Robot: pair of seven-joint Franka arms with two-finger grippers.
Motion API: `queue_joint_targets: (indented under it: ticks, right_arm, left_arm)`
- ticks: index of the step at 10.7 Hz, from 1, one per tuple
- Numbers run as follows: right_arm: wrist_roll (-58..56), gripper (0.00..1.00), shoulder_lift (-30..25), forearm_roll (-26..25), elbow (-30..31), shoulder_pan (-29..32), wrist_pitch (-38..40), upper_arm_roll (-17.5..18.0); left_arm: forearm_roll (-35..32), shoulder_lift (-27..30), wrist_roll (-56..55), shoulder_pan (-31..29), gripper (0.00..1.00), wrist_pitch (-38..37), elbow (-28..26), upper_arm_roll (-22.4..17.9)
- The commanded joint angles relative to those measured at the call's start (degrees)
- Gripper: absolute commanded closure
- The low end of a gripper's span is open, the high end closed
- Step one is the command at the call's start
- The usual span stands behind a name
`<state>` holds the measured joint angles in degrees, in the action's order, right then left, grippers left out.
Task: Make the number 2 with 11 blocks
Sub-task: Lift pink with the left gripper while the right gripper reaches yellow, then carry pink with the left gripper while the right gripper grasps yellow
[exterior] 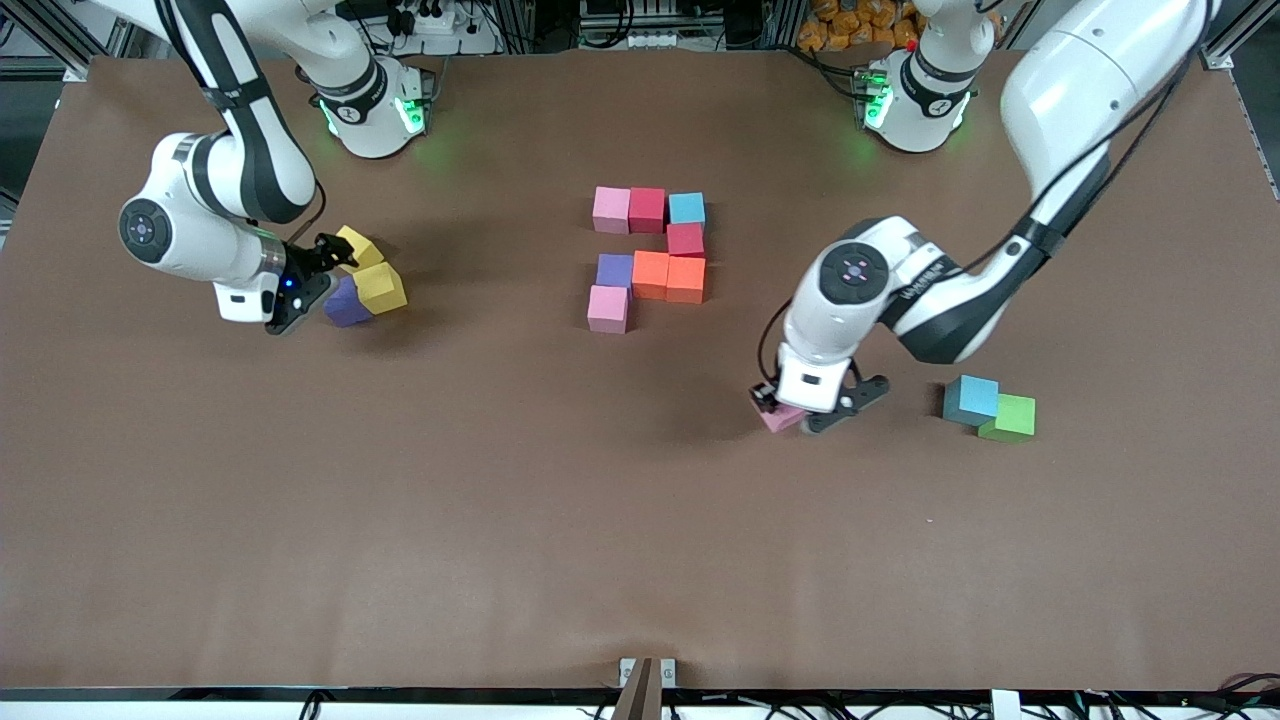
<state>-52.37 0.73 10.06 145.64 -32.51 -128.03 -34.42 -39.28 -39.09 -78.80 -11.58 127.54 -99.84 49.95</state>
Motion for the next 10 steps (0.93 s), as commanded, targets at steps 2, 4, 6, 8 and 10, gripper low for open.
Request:
queue_joint_targets:
  ticks: [2,4,6,8,10]
  right_arm:
    - [-7.82,0.0,-3.45,-0.83,5.52,4.03,-0.73,0.5]
    - [-8.54,0.0,-3.45,-0.83,7.54,5.0,-0.99,0.5]
    - [-9.59,0.0,-3.28,-0.65,9.83,5.09,-3.87,0.5]
    - [-9.5,0.0,-2.49,-0.39,11.77,5.0,-7.22,0.5]
    - [-9.5,0.0,-1.96,-0.21,12.21,4.91,-7.76,0.5]
  left_arm:
    - [1.65,-0.72,7.51,4.53,0.87,-1.51,3.33,-1.51]
    - [3.32,-0.9,8.22,10.93,0.87,-6.66,7.88,-4.23]
    - [8.93,-1.34,8.58,19.01,0.87,-9.67,13.15,-8.44]
    - [11.58,-3.0,8.58,27.19,0.87,-9.95,18.08,-13.98]
    - [11.68,-5.46,8.93,32.3,0.87,-9.95,21.78,-17.24]
